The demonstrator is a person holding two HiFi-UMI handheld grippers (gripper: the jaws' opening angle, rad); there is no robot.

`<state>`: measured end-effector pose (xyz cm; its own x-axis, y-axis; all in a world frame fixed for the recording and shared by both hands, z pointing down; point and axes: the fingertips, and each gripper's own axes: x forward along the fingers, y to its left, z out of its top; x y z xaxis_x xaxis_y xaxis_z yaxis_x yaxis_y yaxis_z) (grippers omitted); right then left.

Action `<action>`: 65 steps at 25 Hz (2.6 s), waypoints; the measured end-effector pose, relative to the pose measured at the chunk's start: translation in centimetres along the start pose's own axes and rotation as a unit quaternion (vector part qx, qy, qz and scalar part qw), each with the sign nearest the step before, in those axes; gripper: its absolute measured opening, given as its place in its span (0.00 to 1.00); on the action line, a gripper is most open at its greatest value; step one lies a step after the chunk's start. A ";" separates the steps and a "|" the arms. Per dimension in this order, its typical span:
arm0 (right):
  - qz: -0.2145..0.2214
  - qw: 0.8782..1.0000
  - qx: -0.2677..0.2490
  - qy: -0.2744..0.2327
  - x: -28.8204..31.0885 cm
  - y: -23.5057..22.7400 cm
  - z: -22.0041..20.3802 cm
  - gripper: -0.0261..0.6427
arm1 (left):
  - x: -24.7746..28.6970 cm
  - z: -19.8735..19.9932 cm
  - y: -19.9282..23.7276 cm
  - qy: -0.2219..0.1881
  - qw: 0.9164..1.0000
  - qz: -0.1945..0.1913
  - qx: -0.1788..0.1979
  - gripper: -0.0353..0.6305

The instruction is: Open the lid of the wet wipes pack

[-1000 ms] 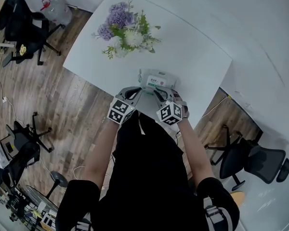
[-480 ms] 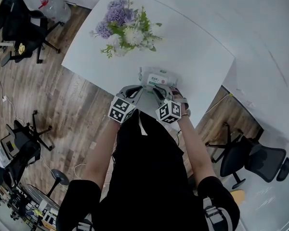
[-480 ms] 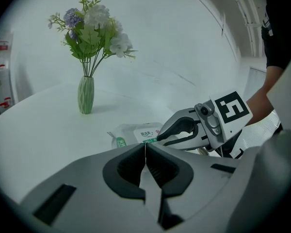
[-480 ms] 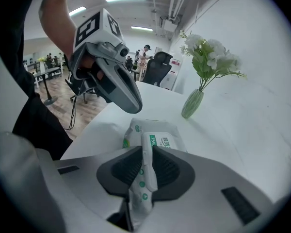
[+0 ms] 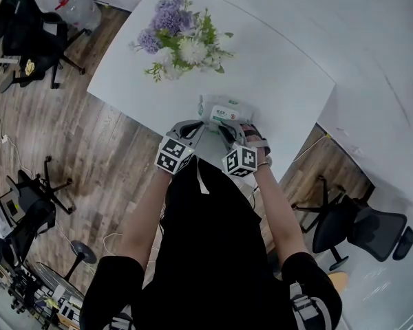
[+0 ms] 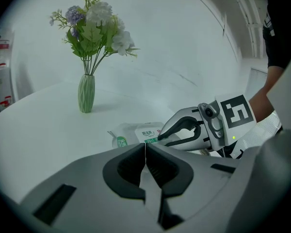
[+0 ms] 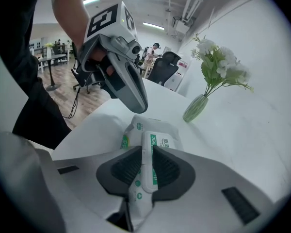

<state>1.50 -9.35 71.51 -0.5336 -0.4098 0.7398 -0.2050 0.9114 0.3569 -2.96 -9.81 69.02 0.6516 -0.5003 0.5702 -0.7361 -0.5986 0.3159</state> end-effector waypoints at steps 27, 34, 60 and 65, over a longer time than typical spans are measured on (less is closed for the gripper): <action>0.028 0.999 0.018 0.012 0.3 -0.3 -0.1 0.15 | 3.1 -1.6 0.1 0.036 0.999 -0.026 -0.002 0.09; 0.036 0.999 0.029 0.017 0.1 -0.4 0.1 0.14 | 3.1 -1.6 0.1 0.037 0.999 -0.030 -0.005 0.09; 0.014 0.999 0.047 0.009 -1.7 -1.6 1.3 0.10 | 3.3 -1.7 -0.1 0.059 0.997 -0.043 0.000 0.09; 0.005 0.999 0.047 0.008 -2.4 -2.2 1.6 0.09 | 3.2 -1.6 -0.2 0.069 0.996 -0.047 0.004 0.09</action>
<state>1.91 -10.31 68.04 -0.5226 -0.4010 0.7524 -0.2770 0.9145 0.2949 -1.04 -10.28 72.00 0.6866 -0.3511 0.6367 -0.6704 -0.6446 0.3675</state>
